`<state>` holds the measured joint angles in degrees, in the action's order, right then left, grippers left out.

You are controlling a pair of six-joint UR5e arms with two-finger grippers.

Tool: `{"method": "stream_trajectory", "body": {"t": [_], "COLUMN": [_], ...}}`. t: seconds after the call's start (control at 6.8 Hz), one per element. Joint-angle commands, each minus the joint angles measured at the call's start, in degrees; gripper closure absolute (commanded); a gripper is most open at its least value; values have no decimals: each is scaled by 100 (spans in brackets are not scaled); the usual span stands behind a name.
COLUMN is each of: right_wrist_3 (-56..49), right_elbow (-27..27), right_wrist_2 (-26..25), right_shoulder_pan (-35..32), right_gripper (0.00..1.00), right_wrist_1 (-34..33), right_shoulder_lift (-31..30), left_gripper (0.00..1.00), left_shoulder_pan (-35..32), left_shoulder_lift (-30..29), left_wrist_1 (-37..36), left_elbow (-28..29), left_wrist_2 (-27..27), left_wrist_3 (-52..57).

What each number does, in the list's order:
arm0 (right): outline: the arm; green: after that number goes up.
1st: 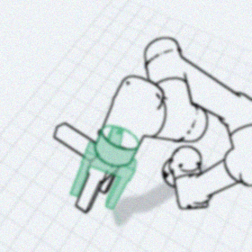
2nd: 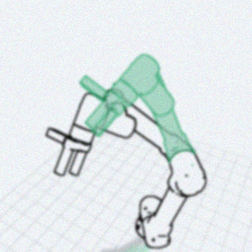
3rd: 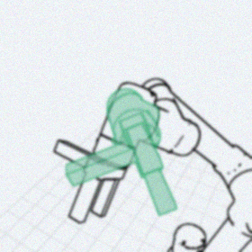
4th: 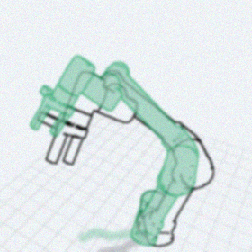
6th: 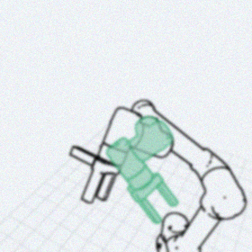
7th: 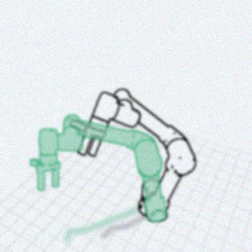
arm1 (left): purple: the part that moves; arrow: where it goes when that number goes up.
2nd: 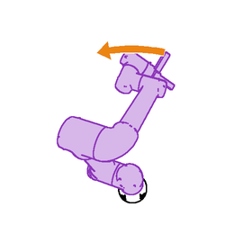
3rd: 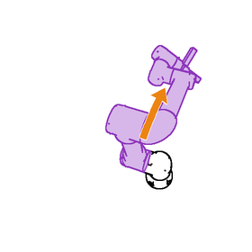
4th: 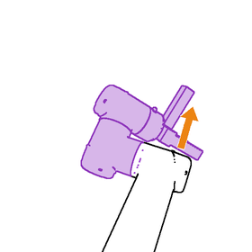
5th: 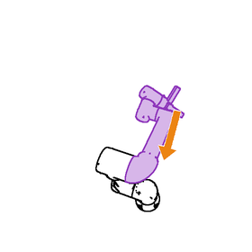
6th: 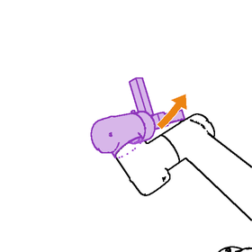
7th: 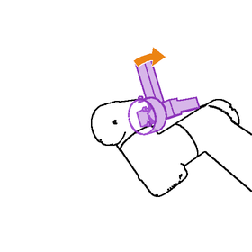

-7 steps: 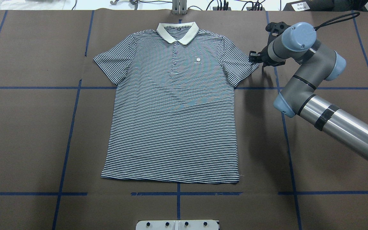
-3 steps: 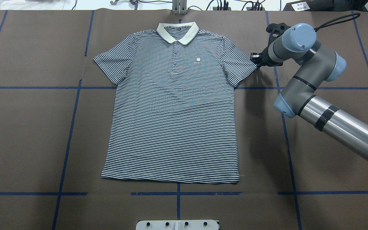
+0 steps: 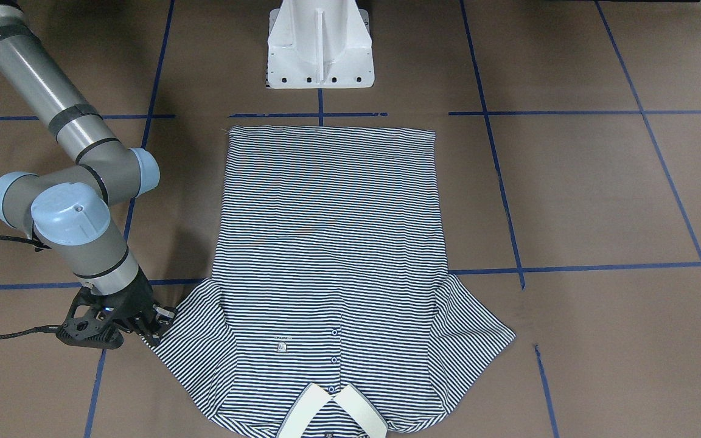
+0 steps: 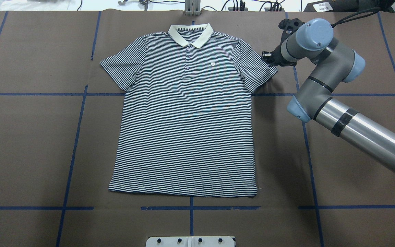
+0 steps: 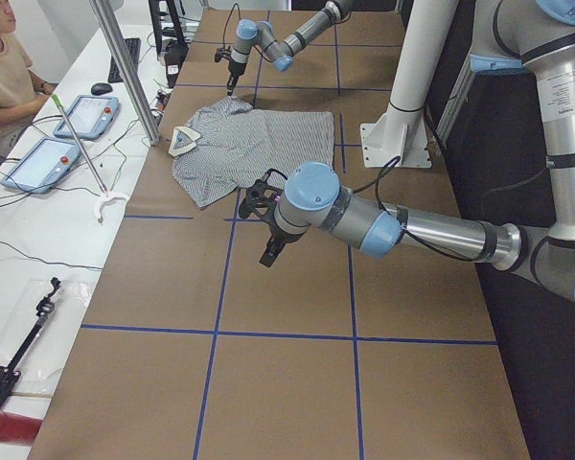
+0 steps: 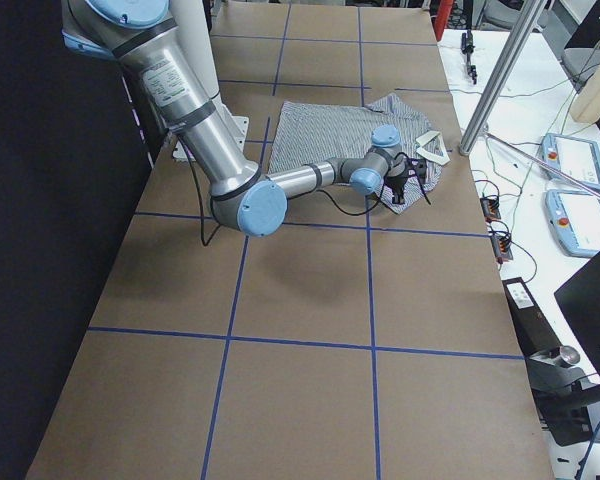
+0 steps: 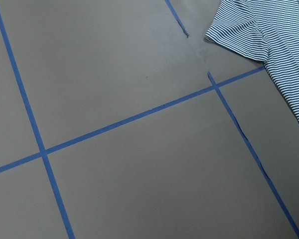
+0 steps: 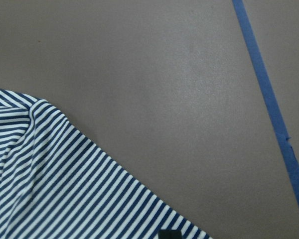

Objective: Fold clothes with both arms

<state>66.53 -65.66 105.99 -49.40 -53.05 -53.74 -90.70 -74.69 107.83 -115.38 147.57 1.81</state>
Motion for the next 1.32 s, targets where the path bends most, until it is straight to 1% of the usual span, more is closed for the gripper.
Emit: {"method": "stream_trajectory", "body": {"t": [0.0, 0.15, 0.29, 0.44, 0.59, 0.74, 0.88, 1.03, 1.18], "right_wrist_3": [-18, 8, 9, 9, 0, -9, -9, 17, 9], "right_elbow": [-8, 9, 9, 18, 149, 159, 168, 168, 168], "right_wrist_2": [-8, -17, -78, -87, -104, -105, -105, -105, -105], "right_shoulder_pan": [-9, -9, -9, -9, -9, -9, -9, -9, -9], "right_gripper": [57, 36, 33, 32, 33, 34, 38, 67, 100], "right_wrist_1": [23, 23, 14, 6, 14, 6, -3, 5, 5], "right_shoulder_lift": [-57, -57, -75, -84, -75, -84, -93, -75, -92], "left_gripper": [0, 0, 0, 0, 0, 0, 0, 0, 0], "left_shoulder_pan": [0, -9, -9, -18, -18, -26, -18, -18, -18], "left_shoulder_lift": [16, 25, 34, 51, 60, 69, 69, 69, 69], "left_wrist_1": [1, 10, 10, 10, 19, 10, 10, 10, 10], "left_elbow": [-2, -20, -28, -37, -37, -63, -64, -64, -72], "left_wrist_2": [0, 0, 35, 53, 61, 61, 61, 61, 61], "left_wrist_3": [12, -5, -5, 12, 12, 12, -5, 12, -5]}}
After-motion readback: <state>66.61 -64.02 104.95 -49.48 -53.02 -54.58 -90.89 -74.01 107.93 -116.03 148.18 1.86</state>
